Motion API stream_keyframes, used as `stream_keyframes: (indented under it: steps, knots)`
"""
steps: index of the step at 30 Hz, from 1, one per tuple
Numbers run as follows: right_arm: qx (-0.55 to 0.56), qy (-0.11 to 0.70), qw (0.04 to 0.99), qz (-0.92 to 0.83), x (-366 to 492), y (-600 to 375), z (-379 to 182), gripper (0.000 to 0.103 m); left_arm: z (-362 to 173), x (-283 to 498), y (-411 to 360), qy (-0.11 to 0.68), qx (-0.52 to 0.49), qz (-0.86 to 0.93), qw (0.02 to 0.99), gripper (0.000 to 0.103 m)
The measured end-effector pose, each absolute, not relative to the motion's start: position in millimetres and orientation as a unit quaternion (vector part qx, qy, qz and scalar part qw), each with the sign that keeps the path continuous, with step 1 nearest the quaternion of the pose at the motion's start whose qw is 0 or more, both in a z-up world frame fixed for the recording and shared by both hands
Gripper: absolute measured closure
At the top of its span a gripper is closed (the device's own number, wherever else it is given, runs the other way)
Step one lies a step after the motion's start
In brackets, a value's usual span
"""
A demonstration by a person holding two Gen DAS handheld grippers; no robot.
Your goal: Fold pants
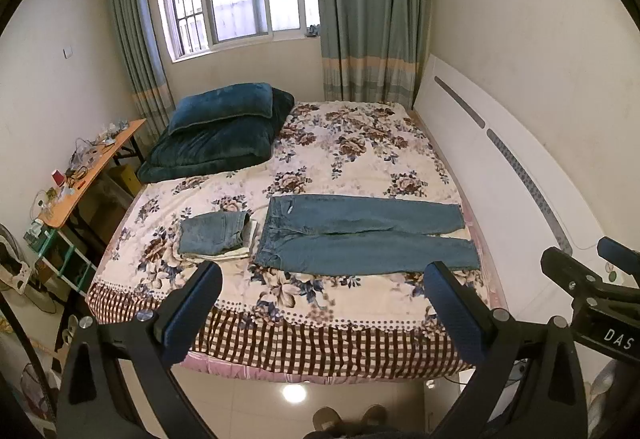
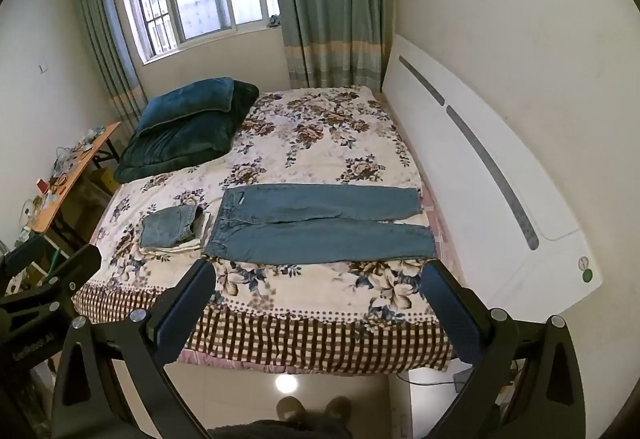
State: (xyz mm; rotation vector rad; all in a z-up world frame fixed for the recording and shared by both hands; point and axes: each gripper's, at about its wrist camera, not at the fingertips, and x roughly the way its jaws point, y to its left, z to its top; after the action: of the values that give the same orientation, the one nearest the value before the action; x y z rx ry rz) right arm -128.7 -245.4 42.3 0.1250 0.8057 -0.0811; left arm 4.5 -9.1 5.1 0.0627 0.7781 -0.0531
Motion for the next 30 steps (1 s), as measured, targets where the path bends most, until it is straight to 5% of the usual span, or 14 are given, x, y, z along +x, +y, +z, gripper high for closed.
stream_keyframes:
  steps: [30]
  knots:
    - [0.058, 0.386, 0.92, -0.04, -129.0, -249.1, 50.9, 0.0, 8.7, 0.9, -15.0, 0.373, 0.029, -0.031, 0.927, 0.0]
